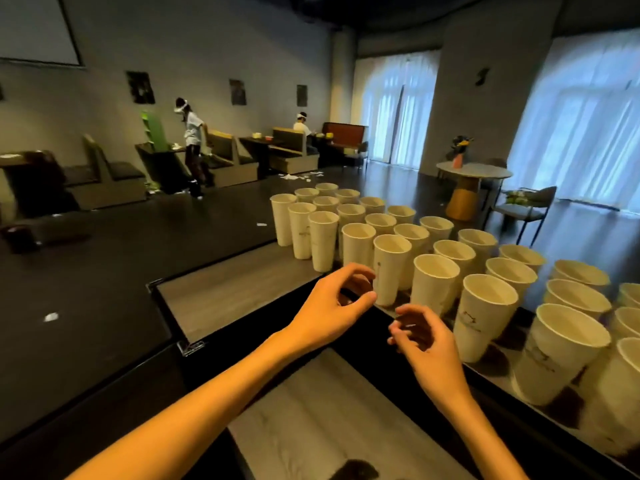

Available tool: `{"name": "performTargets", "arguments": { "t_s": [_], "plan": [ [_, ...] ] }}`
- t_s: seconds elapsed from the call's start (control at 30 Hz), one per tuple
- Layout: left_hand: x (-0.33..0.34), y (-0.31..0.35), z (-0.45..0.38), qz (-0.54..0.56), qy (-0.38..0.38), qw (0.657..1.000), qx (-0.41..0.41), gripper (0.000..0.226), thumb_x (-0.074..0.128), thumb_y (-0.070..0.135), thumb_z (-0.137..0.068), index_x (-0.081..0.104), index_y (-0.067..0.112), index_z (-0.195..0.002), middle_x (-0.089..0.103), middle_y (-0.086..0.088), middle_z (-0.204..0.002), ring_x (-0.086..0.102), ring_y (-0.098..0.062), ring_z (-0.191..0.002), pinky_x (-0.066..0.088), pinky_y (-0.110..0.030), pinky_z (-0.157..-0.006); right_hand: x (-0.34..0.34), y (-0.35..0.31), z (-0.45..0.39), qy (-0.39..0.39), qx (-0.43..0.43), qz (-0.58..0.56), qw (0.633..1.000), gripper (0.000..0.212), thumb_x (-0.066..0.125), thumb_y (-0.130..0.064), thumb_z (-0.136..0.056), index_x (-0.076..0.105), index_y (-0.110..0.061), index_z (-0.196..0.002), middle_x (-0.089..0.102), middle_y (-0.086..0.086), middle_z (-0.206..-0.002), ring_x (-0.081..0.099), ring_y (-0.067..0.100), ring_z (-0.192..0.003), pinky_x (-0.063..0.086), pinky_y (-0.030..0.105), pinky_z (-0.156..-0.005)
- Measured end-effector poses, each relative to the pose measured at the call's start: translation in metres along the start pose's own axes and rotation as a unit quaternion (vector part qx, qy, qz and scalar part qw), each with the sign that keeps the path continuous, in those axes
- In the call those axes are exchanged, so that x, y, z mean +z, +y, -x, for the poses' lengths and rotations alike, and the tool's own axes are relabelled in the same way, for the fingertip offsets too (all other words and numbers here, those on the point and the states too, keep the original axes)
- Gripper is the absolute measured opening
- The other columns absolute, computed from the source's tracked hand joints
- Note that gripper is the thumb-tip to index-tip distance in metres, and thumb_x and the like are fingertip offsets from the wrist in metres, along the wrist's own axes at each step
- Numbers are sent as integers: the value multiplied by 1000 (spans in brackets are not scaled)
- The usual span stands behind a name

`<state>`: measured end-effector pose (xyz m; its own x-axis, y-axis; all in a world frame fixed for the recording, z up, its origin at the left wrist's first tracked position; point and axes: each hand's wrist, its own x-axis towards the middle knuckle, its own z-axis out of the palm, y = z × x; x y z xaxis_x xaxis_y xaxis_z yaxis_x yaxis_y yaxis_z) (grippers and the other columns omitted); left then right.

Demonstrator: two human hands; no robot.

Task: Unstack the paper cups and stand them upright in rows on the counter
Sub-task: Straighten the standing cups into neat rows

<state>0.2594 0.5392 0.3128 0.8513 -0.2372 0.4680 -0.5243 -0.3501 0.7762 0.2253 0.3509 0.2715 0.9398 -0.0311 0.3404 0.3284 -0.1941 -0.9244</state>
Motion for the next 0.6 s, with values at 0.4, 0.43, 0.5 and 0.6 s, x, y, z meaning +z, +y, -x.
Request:
{"name": "performTargets", "arguments": {
  "t_s": [0.4,0.43,0.5,0.6],
  "plan": [
    [-125,-145,-29,-23,136,977,-162,14,69,21,-89,67,29,-100,72,3,-94,70,-18,-91,60,-39,-79,166,31,-87,-130,134,1,982,31,70,-1,-86,65,-26,-105,70,3,-92,69,17,-81,59,25,-73],
    [-134,-162,-43,-23,136,976,-169,14,69,22,-87,67,30,-98,72,2,-92,70,-19,-90,60,-39,-77,177,34,-100,-137,152,5,979,32,70,-1,-86,64,-25,-106,70,3,-92,69,16,-81,58,21,-71],
    [-151,-197,-72,-25,119,974,-190,15,69,21,-89,66,31,-98,71,3,-94,70,-18,-91,60,-36,-78,199,50,-130,-148,192,1,970,35,71,1,-84,65,-22,-110,70,5,-91,66,15,-74,55,17,-67],
    [-173,-246,-111,-29,88,969,-228,14,67,21,-93,64,30,-103,68,7,-102,66,-6,-94,58,-27,-82,251,69,-181,-112,194,-7,975,33,60,8,-88,60,-2,-120,67,22,-94,58,21,-65,51,19,-57]
  ]
}}
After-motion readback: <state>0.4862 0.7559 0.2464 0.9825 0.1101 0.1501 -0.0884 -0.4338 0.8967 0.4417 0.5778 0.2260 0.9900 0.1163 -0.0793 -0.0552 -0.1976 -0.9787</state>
